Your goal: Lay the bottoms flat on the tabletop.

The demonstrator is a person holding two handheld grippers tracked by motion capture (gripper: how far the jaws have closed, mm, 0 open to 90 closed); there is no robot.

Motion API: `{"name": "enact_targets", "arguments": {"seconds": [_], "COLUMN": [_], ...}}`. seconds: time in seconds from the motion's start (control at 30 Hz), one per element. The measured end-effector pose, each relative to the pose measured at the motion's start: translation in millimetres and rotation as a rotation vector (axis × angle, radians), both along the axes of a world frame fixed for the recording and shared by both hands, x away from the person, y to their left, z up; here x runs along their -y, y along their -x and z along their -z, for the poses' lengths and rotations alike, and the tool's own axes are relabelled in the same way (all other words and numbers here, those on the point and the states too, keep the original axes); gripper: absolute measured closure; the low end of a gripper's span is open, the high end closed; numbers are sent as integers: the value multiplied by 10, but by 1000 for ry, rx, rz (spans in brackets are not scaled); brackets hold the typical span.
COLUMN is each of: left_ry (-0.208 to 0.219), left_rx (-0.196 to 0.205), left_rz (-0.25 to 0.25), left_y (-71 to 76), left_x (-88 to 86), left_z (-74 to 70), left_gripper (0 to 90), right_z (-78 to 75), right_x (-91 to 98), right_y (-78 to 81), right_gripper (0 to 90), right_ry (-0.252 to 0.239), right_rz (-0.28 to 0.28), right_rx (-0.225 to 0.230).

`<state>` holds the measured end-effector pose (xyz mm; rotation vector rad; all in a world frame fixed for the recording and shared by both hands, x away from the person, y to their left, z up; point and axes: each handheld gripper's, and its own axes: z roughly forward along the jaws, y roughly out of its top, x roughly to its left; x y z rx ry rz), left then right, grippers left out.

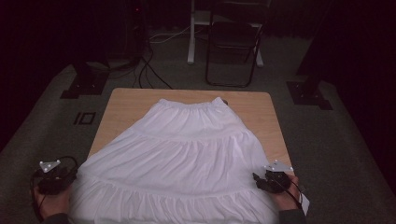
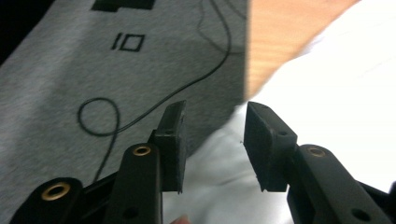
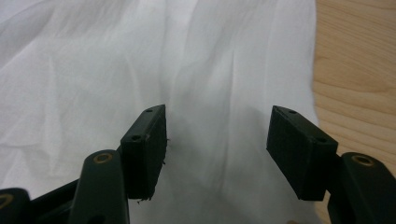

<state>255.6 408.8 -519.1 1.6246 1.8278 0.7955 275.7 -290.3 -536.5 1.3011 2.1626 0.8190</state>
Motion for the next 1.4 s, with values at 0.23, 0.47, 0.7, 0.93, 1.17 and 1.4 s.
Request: {"name": "enact_targets", "arguments": {"seconds": [0.23, 0.47, 0.7, 0.93, 1.17, 1.4], "left_ry": [5, 9, 5, -11, -17, -26], "left_rx": [39, 49, 8, -16, -16, -6], "left_rz": [72, 181, 270, 310, 313, 321], "left_y": [-81, -140, -202, -242, -264, -257], "left_x": [319, 688, 996, 1113, 1121, 1126], "left_z": [-95, -78, 74, 173, 247, 262], "left_gripper": [547, 536, 513, 494, 466, 437], "right_z": [-68, -182, -136, -74, 14, 0], "right_x": [134, 358, 529, 679, 784, 755], "right_y": [34, 108, 212, 392, 428, 410], "right_gripper": [495, 717, 638, 505, 608, 892], "right_ry": [-20, -33, -23, -10, -63, -28], "right_rz": [40, 102, 118, 112, 97, 94], "right_rx": [15, 50, 8, -44, -99, -95]}}
